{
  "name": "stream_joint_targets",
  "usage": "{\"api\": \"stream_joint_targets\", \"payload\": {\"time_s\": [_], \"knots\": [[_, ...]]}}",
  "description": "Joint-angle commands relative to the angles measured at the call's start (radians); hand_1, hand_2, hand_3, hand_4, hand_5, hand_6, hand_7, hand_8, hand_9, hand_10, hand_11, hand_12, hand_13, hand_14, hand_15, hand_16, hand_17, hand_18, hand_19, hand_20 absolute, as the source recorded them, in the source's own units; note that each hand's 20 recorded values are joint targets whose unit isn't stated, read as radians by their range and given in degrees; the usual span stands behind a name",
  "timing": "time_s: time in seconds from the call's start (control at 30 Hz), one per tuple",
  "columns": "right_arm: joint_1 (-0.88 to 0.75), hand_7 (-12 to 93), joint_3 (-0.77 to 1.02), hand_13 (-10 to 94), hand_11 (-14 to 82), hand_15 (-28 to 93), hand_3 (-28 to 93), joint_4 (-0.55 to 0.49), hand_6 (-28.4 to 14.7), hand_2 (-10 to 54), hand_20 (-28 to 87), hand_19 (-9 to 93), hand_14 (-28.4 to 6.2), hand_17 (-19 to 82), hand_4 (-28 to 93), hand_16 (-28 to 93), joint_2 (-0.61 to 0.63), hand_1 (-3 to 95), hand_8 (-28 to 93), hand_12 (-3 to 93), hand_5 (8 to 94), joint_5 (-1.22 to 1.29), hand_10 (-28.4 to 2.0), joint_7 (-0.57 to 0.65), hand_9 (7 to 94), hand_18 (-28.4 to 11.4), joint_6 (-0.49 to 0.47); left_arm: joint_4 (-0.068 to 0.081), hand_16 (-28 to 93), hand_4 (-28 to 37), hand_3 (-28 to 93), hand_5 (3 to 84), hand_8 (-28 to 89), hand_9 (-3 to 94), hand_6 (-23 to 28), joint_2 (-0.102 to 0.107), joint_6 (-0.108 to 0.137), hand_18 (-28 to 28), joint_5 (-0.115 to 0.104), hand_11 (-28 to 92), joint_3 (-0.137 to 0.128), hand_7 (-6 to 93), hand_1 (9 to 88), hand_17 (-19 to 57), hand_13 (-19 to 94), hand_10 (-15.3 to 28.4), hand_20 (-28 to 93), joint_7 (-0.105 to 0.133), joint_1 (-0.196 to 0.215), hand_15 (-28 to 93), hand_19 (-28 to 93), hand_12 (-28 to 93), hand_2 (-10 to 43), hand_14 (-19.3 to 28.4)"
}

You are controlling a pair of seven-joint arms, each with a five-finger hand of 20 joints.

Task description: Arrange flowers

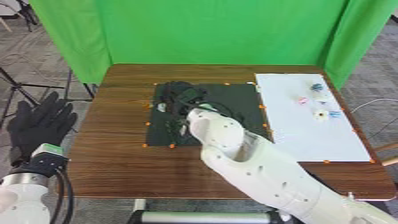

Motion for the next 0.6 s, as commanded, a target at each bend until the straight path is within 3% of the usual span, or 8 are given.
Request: {"api": "stream_joint_targets", "payload": {"time_s": [0.03, 0.17, 0.27, 0.4, 0.6], "knots": [[-0.006, 45, -0.036, 75, 15.1, 52, 72, 0.046, 2.8, -9.5, 38, 87, -3.7, 39, -28, 43, -0.028, 58.6, 10, 47.0, 67.4, -0.054, -7.1, 0.000, 83.7, -23.1, -0.037, 0.006, -9, -28.3, 69, 33.8, -9, 25.4, 6.7, 0.003, 0.004, 9.4, -0.001, 18, 0.026, 12.1, 25.6, -1.5, 17, 12.9, 9, -0.003, -0.017, 24, 21, 7, 13.3, 10.6], [-0.034, 44, -0.021, 74, 15.1, 52, 72, 0.036, 2.3, -9.5, 38, 87, -3.7, 39, -28, 43, -0.038, 58.1, 9, 46.7, 66.3, -0.034, -7.5, 0.020, 82.6, -22.9, -0.071, 0.012, -9, -28.3, 69, 33.9, -9, 25.4, 6.7, -0.002, -0.006, 9.3, 0.006, 18, 0.038, 12.2, 25.6, -1.4, 17, 12.9, 9, -0.015, -0.039, 24, 20, 7, 13.0, 10.4], [-0.044, 44, -0.029, 73, 15.0, 52, 72, 0.050, 1.8, -9.5, 37, 87, -3.7, 39, -28, 43, -0.043, 57.8, 9, 46.1, 65.7, -0.076, -7.6, 0.013, 81.9, -22.9, -0.071, 0.021, -8, -28.3, 69, 34.0, -9, 25.4, 6.8, -0.011, -0.038, 9.2, 0.025, 18, 0.041, 12.3, 25.6, -1.3, 17, 12.9, 9, -0.042, -0.049, 24, 20, 7, 13.0, 10.4], [-0.062, 43, -0.016, 73, 15.0, 53, 72, 0.053, 1.0, -9.5, 37, 87, -3.8, 38, -28, 42, -0.049, 57.4, 8, 45.4, 64.9, -0.059, -8.1, 0.020, 81.1, -23.0, -0.082, 0.022, -8, -28.3, 69, 34.2, -9, 25.4, 6.8, -0.014, -0.051, 9.3, 0.037, 18, 0.044, 12.6, 25.7, -1.3, 17, 12.9, 9, -0.061, -0.061, 24, 19, 7, 12.3, 10.7], [-0.065, 40, -0.030, 72, 15.0, 55, 72, 0.048, -1.0, -9.5, 37, 86, -5.6, 38, -28, 41, -0.043, 53.9, 5, 44.4, 64.5, -0.063, -9.3, 0.050, 80.0, -23.4, -0.062, 0.024, -8, -28.3, 69, 34.4, -9, 26.0, 6.8, -0.014, -0.051, 9.6, 0.038, 19, 0.043, 13.1, 25.7, -1.5, 17, 13.0, 9, -0.066, -0.061, 24, 19, 8, 12.3, 11.0]]}}
